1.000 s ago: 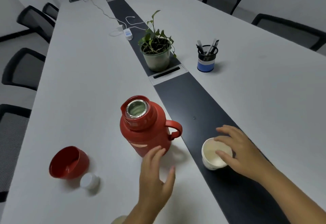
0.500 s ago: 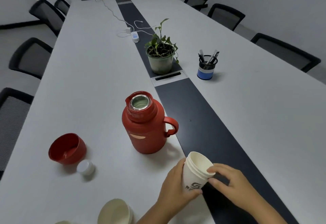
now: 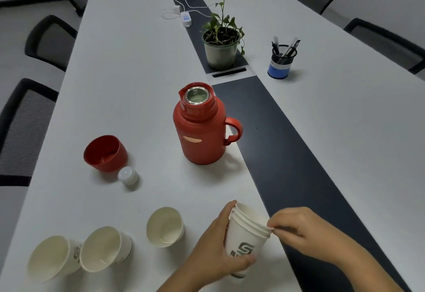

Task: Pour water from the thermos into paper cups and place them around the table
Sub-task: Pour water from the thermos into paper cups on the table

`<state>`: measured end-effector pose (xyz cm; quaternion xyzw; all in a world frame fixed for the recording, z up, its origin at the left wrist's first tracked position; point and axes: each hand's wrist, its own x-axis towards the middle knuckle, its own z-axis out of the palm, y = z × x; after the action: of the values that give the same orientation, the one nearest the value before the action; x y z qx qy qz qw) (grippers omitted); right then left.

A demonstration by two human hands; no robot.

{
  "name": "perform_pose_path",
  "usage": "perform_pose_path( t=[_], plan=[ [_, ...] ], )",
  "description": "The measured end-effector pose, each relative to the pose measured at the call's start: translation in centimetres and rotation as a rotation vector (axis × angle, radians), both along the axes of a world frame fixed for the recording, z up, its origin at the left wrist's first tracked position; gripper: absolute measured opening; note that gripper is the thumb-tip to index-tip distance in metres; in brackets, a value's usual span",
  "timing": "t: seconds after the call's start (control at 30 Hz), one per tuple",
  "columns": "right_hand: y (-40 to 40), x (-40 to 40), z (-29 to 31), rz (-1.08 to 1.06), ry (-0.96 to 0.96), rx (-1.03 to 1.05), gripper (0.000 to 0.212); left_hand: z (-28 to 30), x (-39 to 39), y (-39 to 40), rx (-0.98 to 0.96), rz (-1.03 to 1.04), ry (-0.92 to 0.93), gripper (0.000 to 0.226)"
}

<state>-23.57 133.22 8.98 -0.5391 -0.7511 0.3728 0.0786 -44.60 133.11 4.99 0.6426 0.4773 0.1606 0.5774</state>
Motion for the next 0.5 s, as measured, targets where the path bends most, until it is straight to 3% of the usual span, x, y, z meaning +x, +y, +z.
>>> perform_pose_path(
  t=[0.23, 0.5],
  plan=[
    [-0.8, -0.1, -0.9, -0.045, 0.082, -0.045, 0.015, 0.2, -0.2, -0.5, -0.035, -0.020, -0.035, 0.084],
    [-1.3, 0.5, -1.3, -0.304, 0.362, -0.082, 0.040, 0.5, 0.5, 0.7, -0.019, -0.030, -0.036, 0.085]
  ],
)
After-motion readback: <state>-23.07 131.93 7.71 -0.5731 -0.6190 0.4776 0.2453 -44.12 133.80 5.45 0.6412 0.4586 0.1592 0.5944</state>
